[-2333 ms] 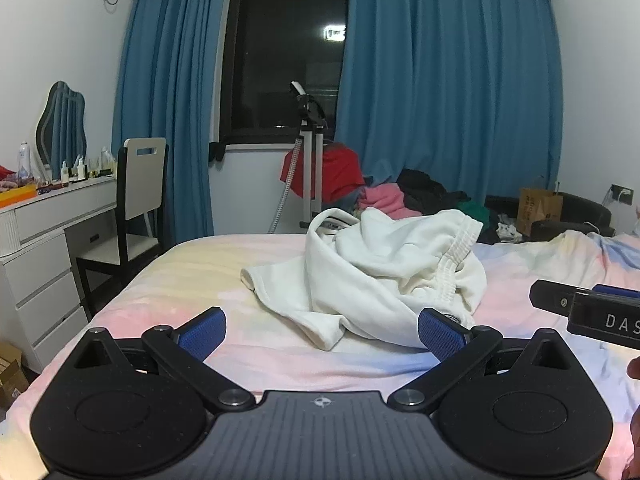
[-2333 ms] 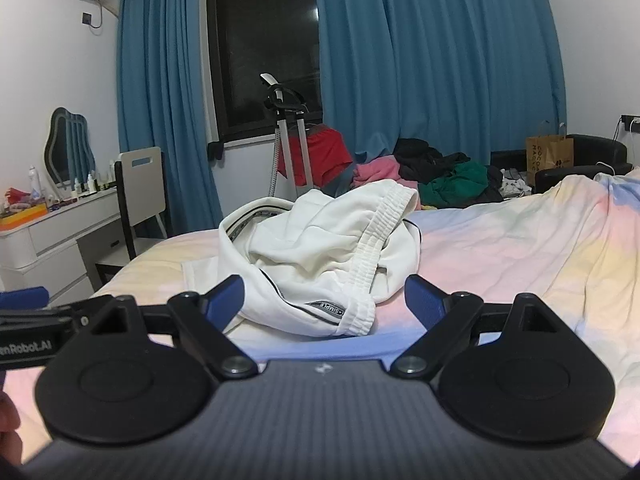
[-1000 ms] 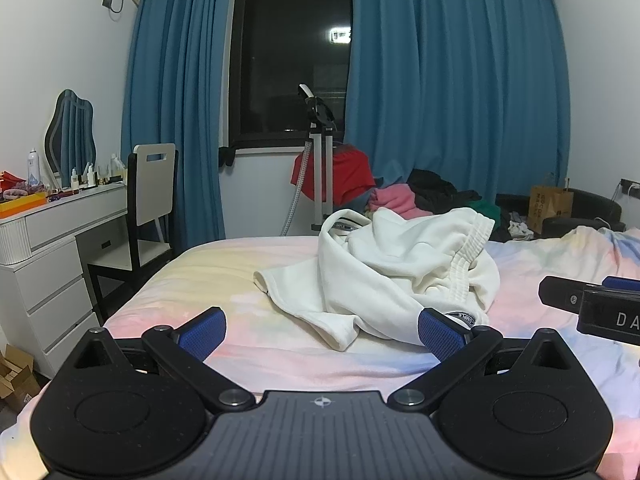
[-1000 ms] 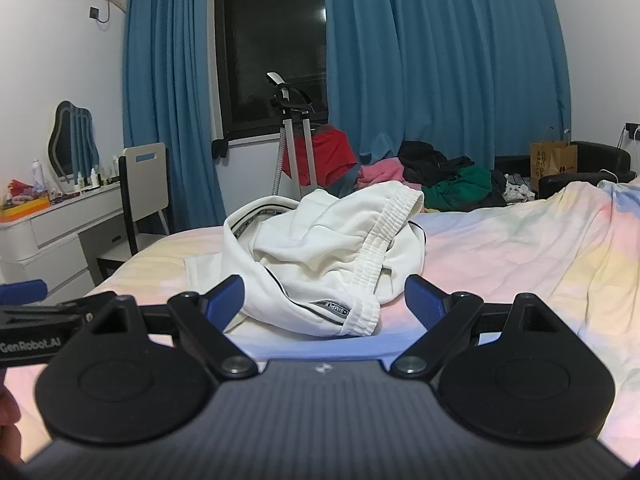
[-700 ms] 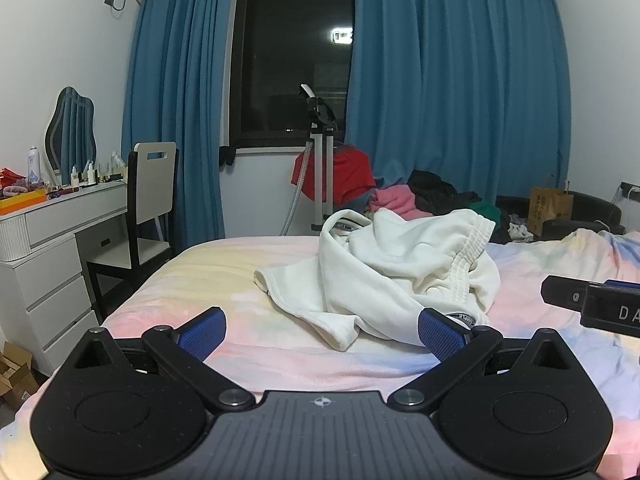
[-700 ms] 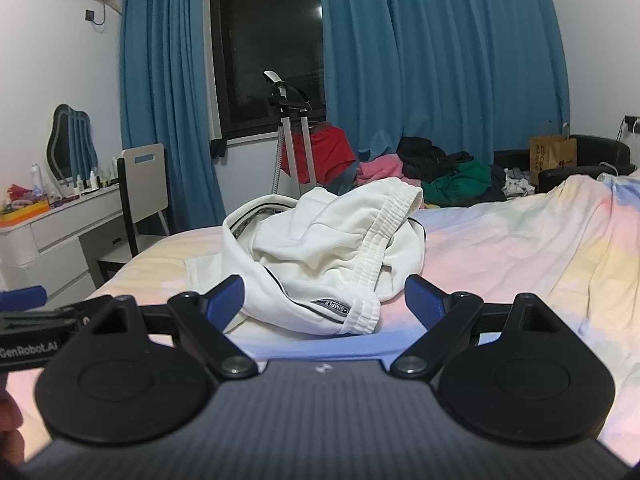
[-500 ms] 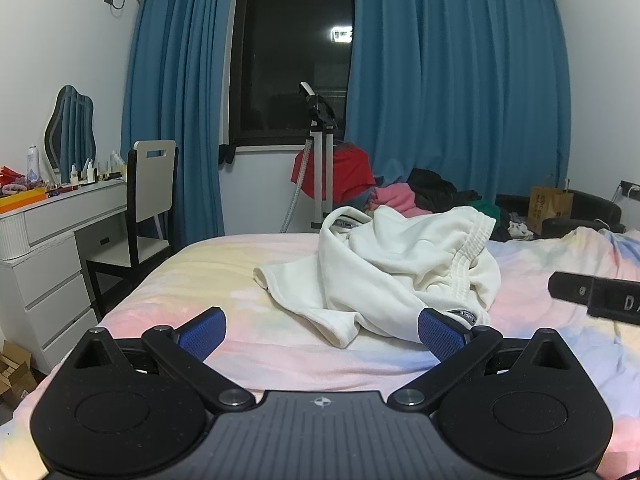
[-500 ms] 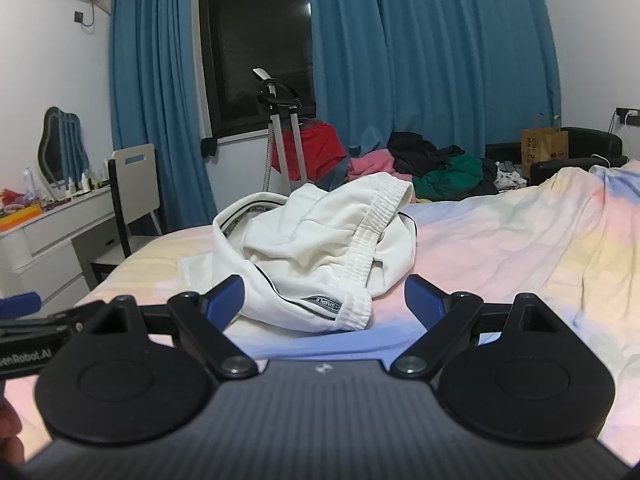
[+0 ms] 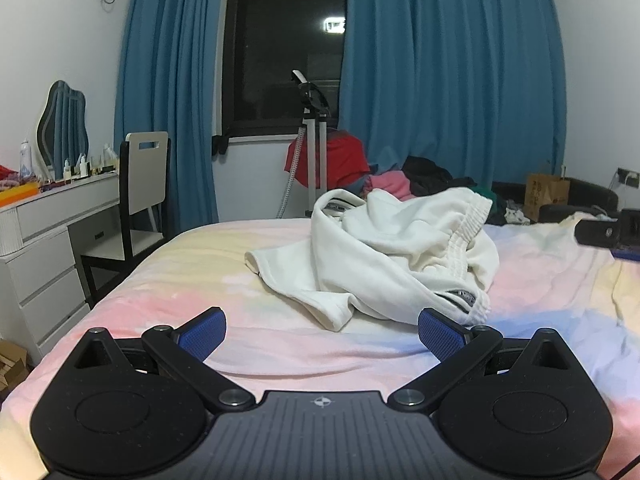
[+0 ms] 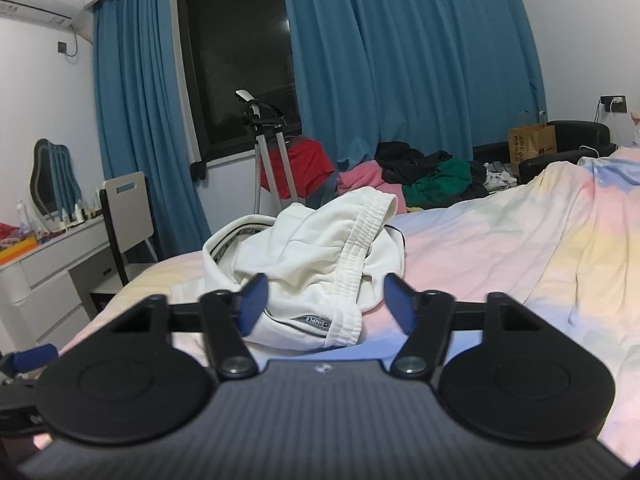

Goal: Fold clothes

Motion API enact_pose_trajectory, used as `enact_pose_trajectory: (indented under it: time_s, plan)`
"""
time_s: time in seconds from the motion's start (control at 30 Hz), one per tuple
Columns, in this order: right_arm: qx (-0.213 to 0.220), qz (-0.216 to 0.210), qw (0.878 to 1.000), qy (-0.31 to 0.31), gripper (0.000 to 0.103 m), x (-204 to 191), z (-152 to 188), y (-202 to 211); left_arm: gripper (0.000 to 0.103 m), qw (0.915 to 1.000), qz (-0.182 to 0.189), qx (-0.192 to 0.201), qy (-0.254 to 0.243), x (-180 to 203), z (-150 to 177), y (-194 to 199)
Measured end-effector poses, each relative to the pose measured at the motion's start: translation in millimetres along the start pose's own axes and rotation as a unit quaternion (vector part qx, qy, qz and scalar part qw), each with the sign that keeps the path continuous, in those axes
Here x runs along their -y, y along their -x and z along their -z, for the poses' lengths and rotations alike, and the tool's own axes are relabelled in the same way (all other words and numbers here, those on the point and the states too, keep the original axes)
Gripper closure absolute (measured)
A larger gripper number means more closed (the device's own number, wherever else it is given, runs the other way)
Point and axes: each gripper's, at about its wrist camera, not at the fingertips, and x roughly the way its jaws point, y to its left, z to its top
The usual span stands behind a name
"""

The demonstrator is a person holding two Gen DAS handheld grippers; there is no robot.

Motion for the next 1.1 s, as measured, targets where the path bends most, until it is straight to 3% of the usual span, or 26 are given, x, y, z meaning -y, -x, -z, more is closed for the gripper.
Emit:
enact_pose_trajectory:
  time_s: [0.1, 0.33, 0.47, 0.57, 0.77, 0.97, 1.03, 1.1]
  plan:
    - [-0.004, 0.000, 1.000, -0.008, 0.074, 4.4, -1.2, -0.4, 0.000, 1.0000, 0.005, -0.004, 0.000, 5.6, 5.1, -4.1]
    - [0.031, 0.012, 0.999, -0.037, 0.074, 18.9, -5.0, 8.1, 0.000, 0.9989, 0.016, -0.012, -0.043, 32.1, 13.0, -19.6]
    - [0.078, 0.039, 0.995, -0.055, 0.074, 33.5, -7.8, 17.9, 0.001, 0.9972, 0.040, -0.022, -0.060, 53.4, 9.0, -46.7]
    - [0.086, 0.062, 0.992, -0.065, 0.074, 48.1, -10.7, 18.6, 0.001, 0.9947, 0.045, -0.020, -0.090, 81.7, 6.3, -74.1]
    - [0.061, 0.102, 0.988, -0.096, 0.074, 72.0, -4.7, -3.1, 0.005, 0.9845, 0.041, -0.005, -0.170, 151.7, 10.7, -131.9]
    - [0.028, 0.134, 0.982, -0.131, 0.073, 94.0, 4.1, -29.5, 0.007, 0.9676, 0.036, 0.010, -0.250, 221.6, 15.2, -189.6]
    - [0.017, 0.145, 0.979, -0.143, 0.073, 101.3, 7.1, -38.2, 0.010, 0.9640, 0.014, -0.010, -0.265, 238.0, 19.7, -216.4]
    - [0.009, 0.147, 0.978, -0.149, 0.073, 104.1, 9.8, -44.7, 0.012, 0.9677, -0.019, -0.038, -0.249, 237.0, 21.5, -241.4]
